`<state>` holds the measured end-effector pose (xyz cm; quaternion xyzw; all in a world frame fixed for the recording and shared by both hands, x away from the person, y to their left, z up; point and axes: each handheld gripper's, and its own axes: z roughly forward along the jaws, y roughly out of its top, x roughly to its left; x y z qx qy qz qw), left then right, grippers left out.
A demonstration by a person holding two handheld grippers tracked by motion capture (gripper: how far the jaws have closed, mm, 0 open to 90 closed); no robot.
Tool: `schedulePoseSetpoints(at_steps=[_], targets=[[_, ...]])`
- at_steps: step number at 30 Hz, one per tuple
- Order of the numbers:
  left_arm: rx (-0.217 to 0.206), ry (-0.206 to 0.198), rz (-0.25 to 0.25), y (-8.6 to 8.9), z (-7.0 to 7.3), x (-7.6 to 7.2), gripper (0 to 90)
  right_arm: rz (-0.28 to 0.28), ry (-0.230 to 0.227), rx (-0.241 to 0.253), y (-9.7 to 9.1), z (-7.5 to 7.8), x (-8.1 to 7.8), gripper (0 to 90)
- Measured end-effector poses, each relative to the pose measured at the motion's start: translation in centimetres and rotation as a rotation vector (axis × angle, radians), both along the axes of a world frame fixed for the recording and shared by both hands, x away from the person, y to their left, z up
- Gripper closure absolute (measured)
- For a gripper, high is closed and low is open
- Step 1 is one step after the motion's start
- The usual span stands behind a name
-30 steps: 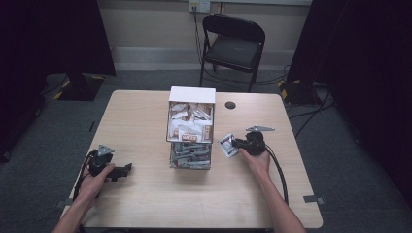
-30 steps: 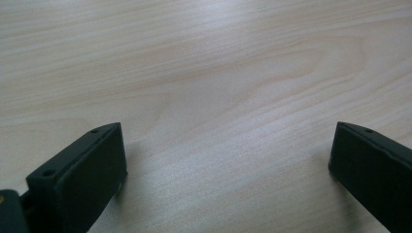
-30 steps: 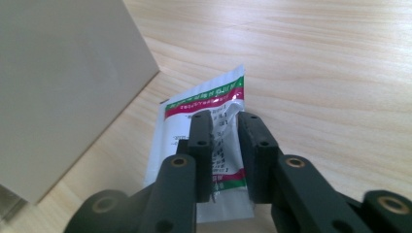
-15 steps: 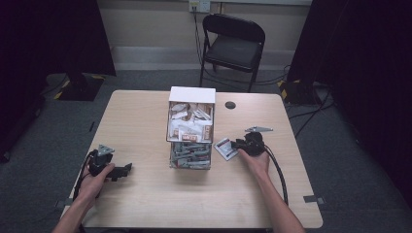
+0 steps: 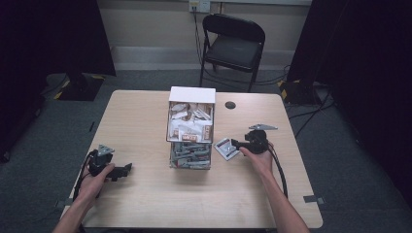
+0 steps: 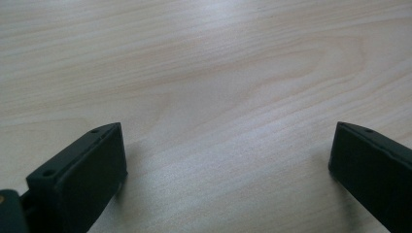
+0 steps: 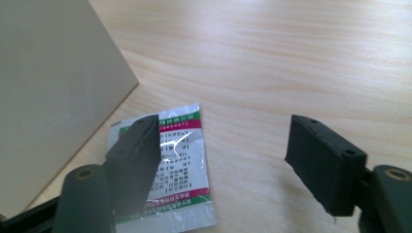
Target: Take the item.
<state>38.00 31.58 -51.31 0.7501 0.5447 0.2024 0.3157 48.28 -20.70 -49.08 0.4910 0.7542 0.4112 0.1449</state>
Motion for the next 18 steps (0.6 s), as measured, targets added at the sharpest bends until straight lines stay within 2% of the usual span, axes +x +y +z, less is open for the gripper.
schedulePoseSetpoints(at_steps=[1,3,4,5,8,10,13,15,18], targets=[[0.001,0.000,0.000,0.0,0.0,0.0,0.0,-0.002,0.003,0.008,-0.1,0.1,0.0,23.8],[0.001,0.000,0.002,0.0,0.0,0.0,0.0,-0.004,0.000,-0.017,-0.1,0.5,-0.1,21.7],[0.003,0.002,-0.002,0.0,0.0,0.0,0.0,-0.019,-0.014,-0.014,-0.3,0.8,-0.2,19.9],[0.001,0.001,0.000,0.0,0.0,0.0,0.0,-0.018,-0.005,-0.003,-0.4,1.0,-0.3,18.0],[0.001,-0.001,0.002,0.0,0.0,0.0,0.0,-0.021,-0.004,-0.047,-0.5,1.5,-0.6,15.1],[0.001,-0.001,0.002,0.0,0.0,0.0,0.0,-0.027,0.000,-0.019,-0.9,1.9,-1.0,14.8],[0.000,-0.001,-0.002,0.0,0.0,0.1,0.0,-0.047,-0.006,-0.043,-1.3,2.6,-1.4,14.6],[0.000,-0.001,-0.002,0.0,0.0,0.1,0.0,-0.064,0.000,-0.026,-1.7,3.1,-1.8,14.8],[0.001,-0.002,-0.002,0.0,0.0,0.1,0.0,-0.062,-0.019,-0.019,-2.1,3.9,-2.7,14.7]])
